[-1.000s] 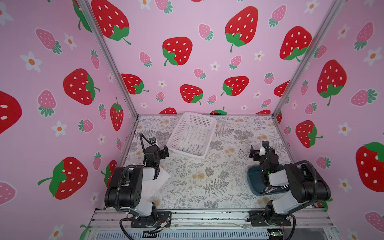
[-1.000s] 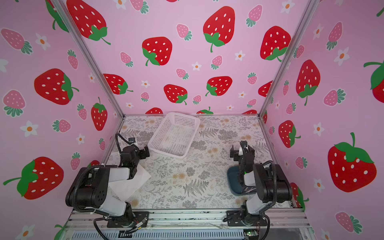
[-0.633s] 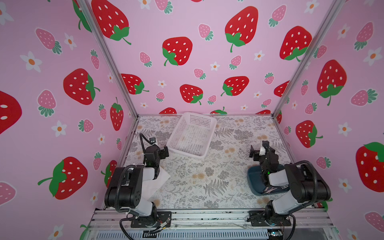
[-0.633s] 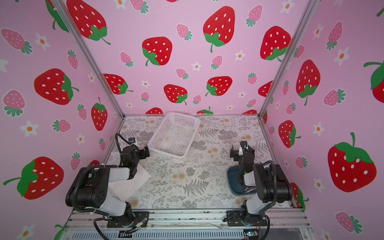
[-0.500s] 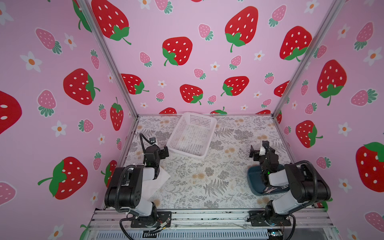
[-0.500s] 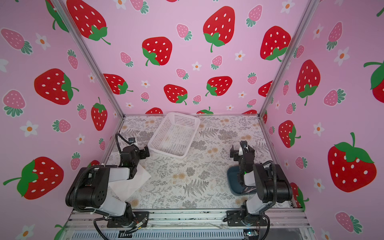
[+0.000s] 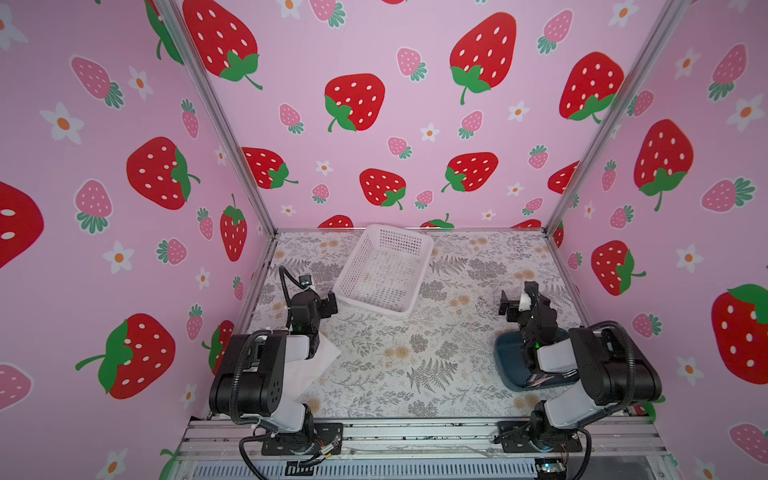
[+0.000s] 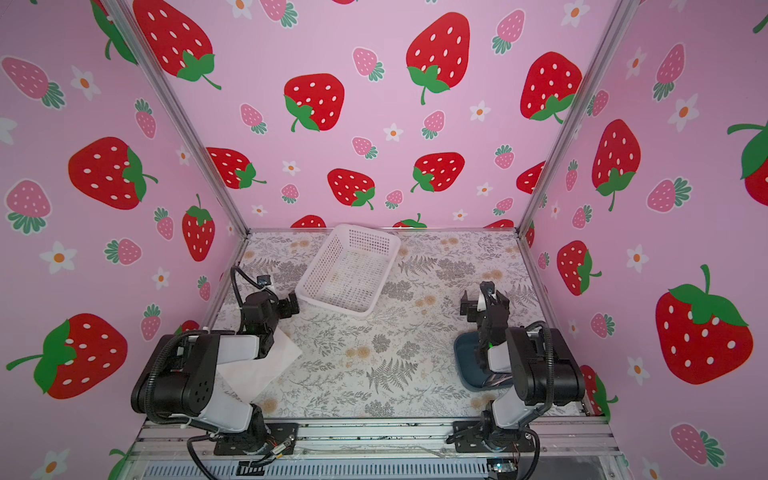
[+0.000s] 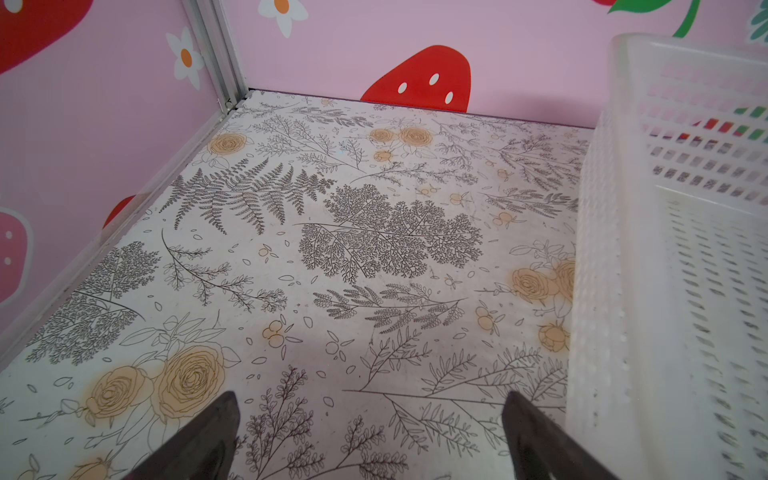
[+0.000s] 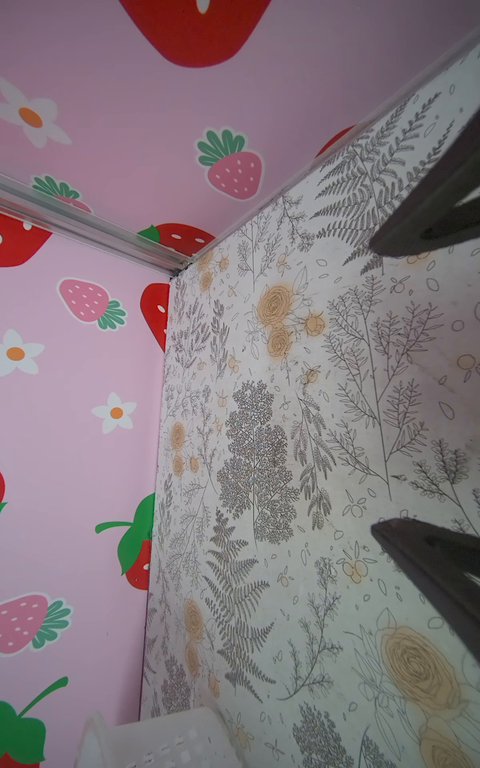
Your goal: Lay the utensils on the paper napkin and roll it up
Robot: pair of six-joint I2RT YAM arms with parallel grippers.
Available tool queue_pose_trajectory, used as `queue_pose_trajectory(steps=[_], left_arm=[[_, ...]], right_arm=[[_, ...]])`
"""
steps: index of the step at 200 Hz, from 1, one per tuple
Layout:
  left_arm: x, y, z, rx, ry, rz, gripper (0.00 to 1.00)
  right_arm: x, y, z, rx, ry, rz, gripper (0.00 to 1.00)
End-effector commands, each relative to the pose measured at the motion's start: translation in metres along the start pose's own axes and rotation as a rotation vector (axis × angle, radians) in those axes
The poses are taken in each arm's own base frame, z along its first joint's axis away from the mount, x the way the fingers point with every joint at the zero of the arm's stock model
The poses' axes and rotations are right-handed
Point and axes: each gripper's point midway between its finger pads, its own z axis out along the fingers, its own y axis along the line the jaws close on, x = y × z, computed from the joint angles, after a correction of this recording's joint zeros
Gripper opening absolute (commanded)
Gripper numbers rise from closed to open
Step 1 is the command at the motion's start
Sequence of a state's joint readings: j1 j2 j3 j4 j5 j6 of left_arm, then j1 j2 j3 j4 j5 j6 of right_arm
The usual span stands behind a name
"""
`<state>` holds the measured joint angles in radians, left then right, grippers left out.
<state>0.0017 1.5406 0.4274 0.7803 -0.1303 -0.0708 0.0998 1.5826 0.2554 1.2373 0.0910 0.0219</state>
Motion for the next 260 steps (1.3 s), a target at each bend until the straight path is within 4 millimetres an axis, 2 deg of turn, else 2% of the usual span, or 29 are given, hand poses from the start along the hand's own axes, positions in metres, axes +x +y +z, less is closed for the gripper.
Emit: queue_pose_trajectory(steps=[1, 42, 59, 70, 84, 109, 127, 147, 167, 183, 205, 230, 260], left_arm=[[-0.008, -0.002, 0.002, 0.005, -0.011, 0.017, 0.99], [-0.027, -0.002, -0.010, 0.007, -0.001, 0.016, 0.99], [-0.037, 0.000, -0.018, 0.000, -0.016, 0.009, 0.99], [-0.044, 0.002, -0.023, -0.011, -0.008, -0.003, 0.99], [-0.054, 0.013, -0.029, -0.078, 0.008, -0.093, 0.99], [-0.060, 0.031, -0.046, -0.194, 0.099, -0.246, 0.99], [-0.061, 0.036, -0.060, -0.234, 0.141, -0.371, 0.99], [-0.067, -0.002, -0.067, 0.012, 0.185, -0.444, 0.99], [-0.078, -0.062, -0.084, 0.360, 0.254, -0.543, 1.00], [-0.075, -0.088, -0.096, 0.483, 0.351, -0.627, 0.98], [-0.059, -0.098, -0.113, 0.466, 0.462, -0.601, 0.97], [-0.048, -0.122, -0.132, 0.536, 0.520, -0.567, 0.97], [-0.026, -0.144, -0.140, 0.566, 0.606, -0.551, 0.97]], right_arm=[[-0.012, -0.001, 0.001, -0.004, -0.037, -0.004, 1.00], [-0.023, -0.004, 0.009, 0.007, 0.022, 0.008, 1.00], [-0.030, -0.013, 0.007, 0.049, 0.036, 0.044, 1.00], [-0.032, -0.025, 0.006, 0.121, 0.073, 0.107, 1.00], [-0.041, -0.029, 0.007, 0.135, 0.134, 0.171, 1.00], [-0.032, -0.032, 0.001, 0.132, 0.313, 0.394, 1.00], [-0.013, -0.041, -0.015, 0.166, 0.430, 0.591, 1.00], [0.006, -0.047, -0.033, 0.202, 0.527, 0.711, 1.00], [0.020, -0.048, -0.045, 0.233, 0.572, 0.753, 1.00], [0.034, -0.051, -0.056, 0.290, 0.616, 0.776, 1.00], [0.040, -0.057, -0.069, 0.339, 0.631, 0.766, 1.00], [0.038, -0.056, -0.078, 0.336, 0.644, 0.748, 1.00], [0.048, -0.056, -0.088, 0.363, 0.693, 0.727, 1.00]])
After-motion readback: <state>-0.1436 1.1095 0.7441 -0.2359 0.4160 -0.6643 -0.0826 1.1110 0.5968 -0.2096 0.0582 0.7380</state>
